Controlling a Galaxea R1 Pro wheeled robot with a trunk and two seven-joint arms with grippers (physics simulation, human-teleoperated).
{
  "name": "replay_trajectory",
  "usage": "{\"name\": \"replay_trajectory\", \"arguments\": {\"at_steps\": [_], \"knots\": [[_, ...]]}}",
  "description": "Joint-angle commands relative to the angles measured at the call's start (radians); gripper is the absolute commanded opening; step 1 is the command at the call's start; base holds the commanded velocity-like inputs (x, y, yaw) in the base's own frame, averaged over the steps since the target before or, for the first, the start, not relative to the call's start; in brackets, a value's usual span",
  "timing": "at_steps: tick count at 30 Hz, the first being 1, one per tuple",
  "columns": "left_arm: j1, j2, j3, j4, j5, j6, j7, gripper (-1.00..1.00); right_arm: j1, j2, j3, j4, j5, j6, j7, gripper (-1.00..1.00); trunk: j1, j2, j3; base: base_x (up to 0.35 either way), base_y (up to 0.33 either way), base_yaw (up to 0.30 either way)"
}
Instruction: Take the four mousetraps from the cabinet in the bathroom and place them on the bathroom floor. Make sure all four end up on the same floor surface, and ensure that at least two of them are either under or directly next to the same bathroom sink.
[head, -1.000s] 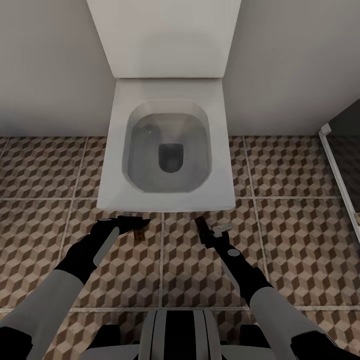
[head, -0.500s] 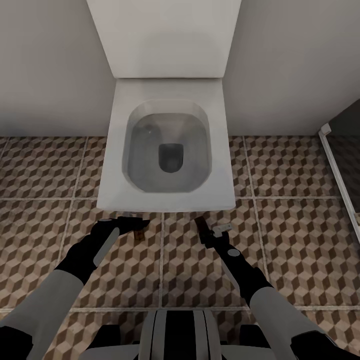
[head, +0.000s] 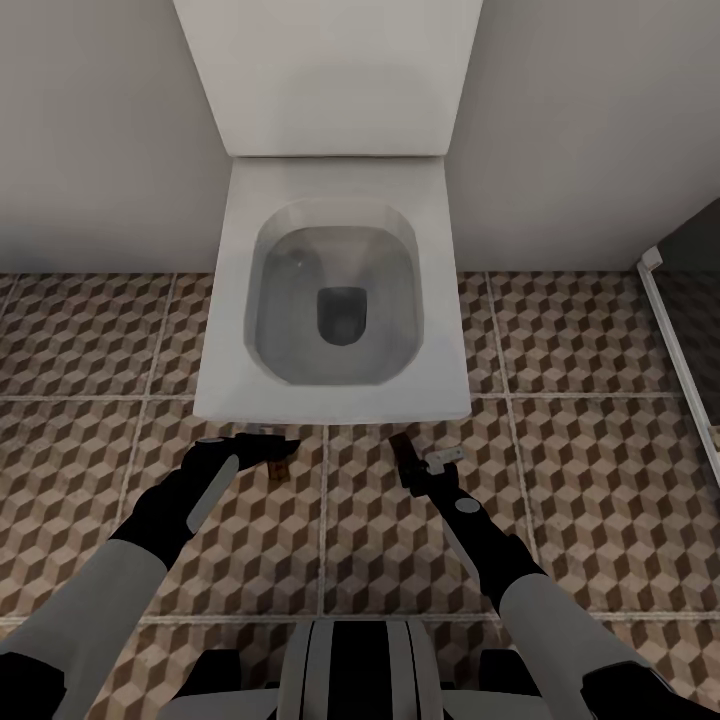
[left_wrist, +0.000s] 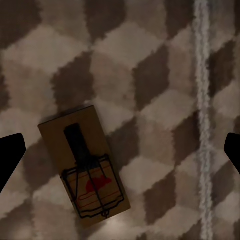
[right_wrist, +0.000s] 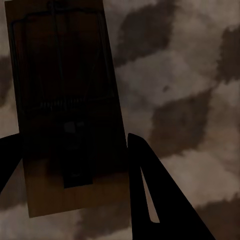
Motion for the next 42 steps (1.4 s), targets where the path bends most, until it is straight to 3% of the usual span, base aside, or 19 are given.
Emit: {"name": "replay_trajectory", "arguments": {"at_steps": [1, 35, 42], "knots": [[0.0, 0.001, -0.002, -0.001, 0.001, 0.004, -0.001, 1.0, 0.0, 0.0, 0.0, 0.0, 0.002, -0.001, 0.002, -1.0, 0.0, 0.0, 0.0, 0.0, 0.0, 0.0], [0.0, 0.001, -0.002, 0.0, 0.001, 0.004, -0.001, 1.0, 0.0, 0.0, 0.0, 0.0, 0.002, -0.001, 0.002, -1.0, 0.0, 0.0, 0.0, 0.0, 0.0, 0.0], [0.0, 0.0, -0.002, 0.0, 0.001, 0.004, -0.001, 1.0, 0.0, -0.001, 0.0, 0.001, 0.002, -0.029, 0.002, -1.0, 0.0, 0.0, 0.0, 0.0, 0.0, 0.0]]}}
